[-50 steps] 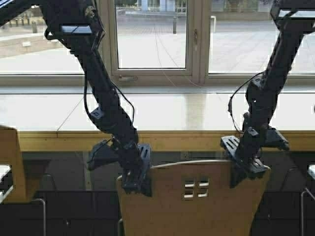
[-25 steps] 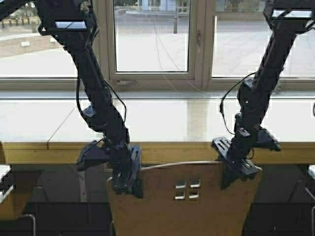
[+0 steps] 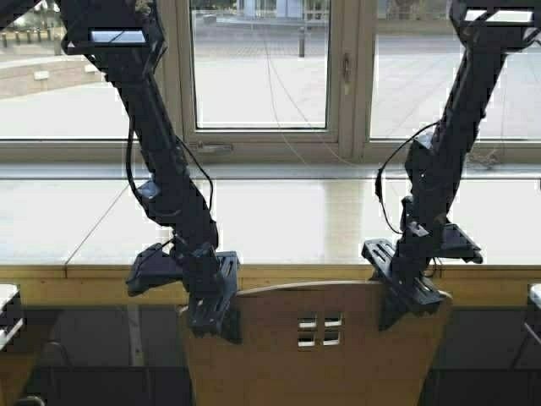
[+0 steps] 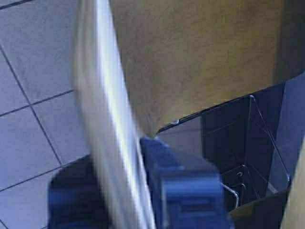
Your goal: Push the chairs under the table
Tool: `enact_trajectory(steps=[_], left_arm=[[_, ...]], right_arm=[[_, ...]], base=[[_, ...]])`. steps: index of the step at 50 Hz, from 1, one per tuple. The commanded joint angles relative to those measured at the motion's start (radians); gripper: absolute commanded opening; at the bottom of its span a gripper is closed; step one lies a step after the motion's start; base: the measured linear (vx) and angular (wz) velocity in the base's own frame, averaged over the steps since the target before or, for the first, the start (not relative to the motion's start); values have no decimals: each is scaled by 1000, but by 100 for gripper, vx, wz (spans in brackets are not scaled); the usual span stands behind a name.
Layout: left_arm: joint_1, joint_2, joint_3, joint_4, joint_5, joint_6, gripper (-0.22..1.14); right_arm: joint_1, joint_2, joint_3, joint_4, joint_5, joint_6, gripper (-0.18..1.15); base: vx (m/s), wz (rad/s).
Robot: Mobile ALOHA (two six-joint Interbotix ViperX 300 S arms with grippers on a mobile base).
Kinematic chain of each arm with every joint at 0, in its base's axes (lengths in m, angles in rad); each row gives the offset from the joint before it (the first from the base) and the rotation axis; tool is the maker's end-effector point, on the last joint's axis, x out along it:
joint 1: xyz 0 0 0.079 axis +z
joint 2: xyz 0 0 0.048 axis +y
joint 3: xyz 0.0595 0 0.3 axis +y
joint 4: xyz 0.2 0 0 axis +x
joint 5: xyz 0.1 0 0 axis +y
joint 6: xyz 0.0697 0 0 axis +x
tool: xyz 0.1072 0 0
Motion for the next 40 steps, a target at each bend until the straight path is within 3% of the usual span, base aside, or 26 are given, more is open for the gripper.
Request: enact_trajectory(steps=[1,35,40], left_arm=[[34,-44,-21,11,-18,34,4],[37,-43,0,12,-5,34,5],[37,-43,-3,23,-2,40,11]], right_arm=[[32,-20,-12,-48,-12,-49,11],[37,0,-34,-91,-8,-49,12],[37,-6,-32,-92,-9,-49,17]], base=[[21,2],[12,1],[1,0]])
